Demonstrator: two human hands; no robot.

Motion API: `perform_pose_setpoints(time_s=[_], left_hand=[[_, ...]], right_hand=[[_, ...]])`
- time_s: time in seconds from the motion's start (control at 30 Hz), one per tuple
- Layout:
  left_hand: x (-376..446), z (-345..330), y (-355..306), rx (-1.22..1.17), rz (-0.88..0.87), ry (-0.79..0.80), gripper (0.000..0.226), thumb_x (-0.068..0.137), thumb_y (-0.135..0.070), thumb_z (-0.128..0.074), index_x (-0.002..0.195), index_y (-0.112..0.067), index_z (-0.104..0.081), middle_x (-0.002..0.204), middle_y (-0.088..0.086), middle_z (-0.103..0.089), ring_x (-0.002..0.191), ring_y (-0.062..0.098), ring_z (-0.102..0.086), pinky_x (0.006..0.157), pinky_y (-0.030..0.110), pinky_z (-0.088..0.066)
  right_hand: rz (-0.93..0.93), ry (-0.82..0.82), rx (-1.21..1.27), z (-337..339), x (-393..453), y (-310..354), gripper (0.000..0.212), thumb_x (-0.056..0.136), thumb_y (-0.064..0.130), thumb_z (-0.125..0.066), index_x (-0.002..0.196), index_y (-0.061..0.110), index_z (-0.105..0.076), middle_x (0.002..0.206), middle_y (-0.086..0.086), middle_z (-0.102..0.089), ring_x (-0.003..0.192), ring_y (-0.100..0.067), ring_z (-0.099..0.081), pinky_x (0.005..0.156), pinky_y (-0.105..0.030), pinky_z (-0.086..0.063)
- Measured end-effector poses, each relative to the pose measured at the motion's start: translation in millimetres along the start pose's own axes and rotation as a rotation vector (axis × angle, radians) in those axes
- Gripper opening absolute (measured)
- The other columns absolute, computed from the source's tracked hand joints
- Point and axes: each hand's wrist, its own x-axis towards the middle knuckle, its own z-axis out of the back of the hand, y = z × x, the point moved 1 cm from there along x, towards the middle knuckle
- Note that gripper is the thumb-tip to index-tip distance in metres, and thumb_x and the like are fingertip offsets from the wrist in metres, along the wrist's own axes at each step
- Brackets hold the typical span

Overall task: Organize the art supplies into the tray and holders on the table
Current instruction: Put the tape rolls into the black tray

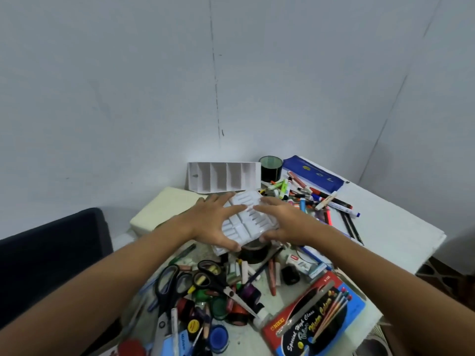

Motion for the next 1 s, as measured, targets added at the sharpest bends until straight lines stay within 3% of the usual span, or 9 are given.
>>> perform_pose_setpoints(time_s=[0.13,0.33,0.5,0.6,0.7,0.87,1.0], left_hand=[[-45,9,40,0.022,0.089,0.002,0.106,0.068,-0.079,-0.062,0.152,-0.044,-0.008,0.163,-0.002,0.005,0.145,0.026,-0.009,0.116,0.051,-0.017],[-112,4,108,0.052,0.284,0.076,0.106,0.067,-0.079,-0.062,0.152,-0.045,-0.009,0.163,-0.003,0.006,0.144,0.025,-0.011,0.116,0.047,-0.014],[-105,4,128,0.01,0.348,0.098,0.104,0.072,-0.068,-0.068,0.154,-0.039,-0.011,0.164,0.002,0.001,0.145,0.025,-0.012,0.117,0.048,-0.018],[-95,3,133,0.004,0.354,0.114,0.106,0.073,-0.066,-0.069,0.154,-0.037,-0.007,0.164,0.004,0.004,0.148,0.025,-0.004,0.118,0.054,-0.011],[-87,8,127,0.006,0.273,0.031,0.107,0.071,-0.071,-0.068,0.155,-0.035,-0.011,0.164,0.004,0.0,0.149,0.023,-0.002,0.119,0.051,-0.008],[-53,19,69,0.036,-0.025,-0.211,0.085,0.08,-0.063,-0.063,0.151,-0.029,-0.031,0.155,0.009,-0.031,0.139,0.024,-0.028,0.111,0.041,-0.03],[-8,16,6,0.036,-0.153,-0.188,0.08,0.082,-0.065,-0.058,0.148,-0.025,-0.037,0.141,0.004,-0.049,0.123,0.021,-0.043,0.101,0.038,-0.038]], right_hand=[[0.122,-0.019,0.006,-8,34,41,0.072,0.082,0.038,-0.074,0.145,0.02,-0.043,0.156,-0.007,-0.029,0.141,-0.022,-0.031,0.113,-0.033,-0.027],[0.237,0.02,-0.025,-41,95,118,0.068,0.084,0.038,-0.072,0.143,0.018,-0.047,0.157,-0.008,-0.029,0.14,-0.026,-0.034,0.113,-0.041,-0.032],[0.208,0.015,-0.053,-51,122,133,0.056,0.089,0.03,-0.067,0.14,0.013,-0.05,0.154,-0.01,-0.033,0.135,-0.027,-0.039,0.107,-0.036,-0.035],[0.213,-0.015,-0.093,-49,120,129,0.053,0.091,0.03,-0.063,0.139,0.011,-0.049,0.151,-0.008,-0.038,0.132,-0.028,-0.043,0.104,-0.04,-0.04],[0.228,-0.051,-0.073,-38,107,117,0.058,0.093,0.036,-0.06,0.145,0.017,-0.042,0.154,-0.005,-0.036,0.137,-0.023,-0.039,0.106,-0.038,-0.038],[0.162,-0.13,-0.112,-4,73,67,0.054,0.093,0.037,-0.058,0.143,0.019,-0.046,0.151,-0.007,-0.04,0.134,-0.024,-0.042,0.106,-0.037,-0.039],[0.044,-0.169,-0.129,18,44,0,0.05,0.091,0.035,-0.06,0.136,0.015,-0.053,0.142,-0.008,-0.048,0.124,-0.027,-0.051,0.1,-0.037,-0.043]])
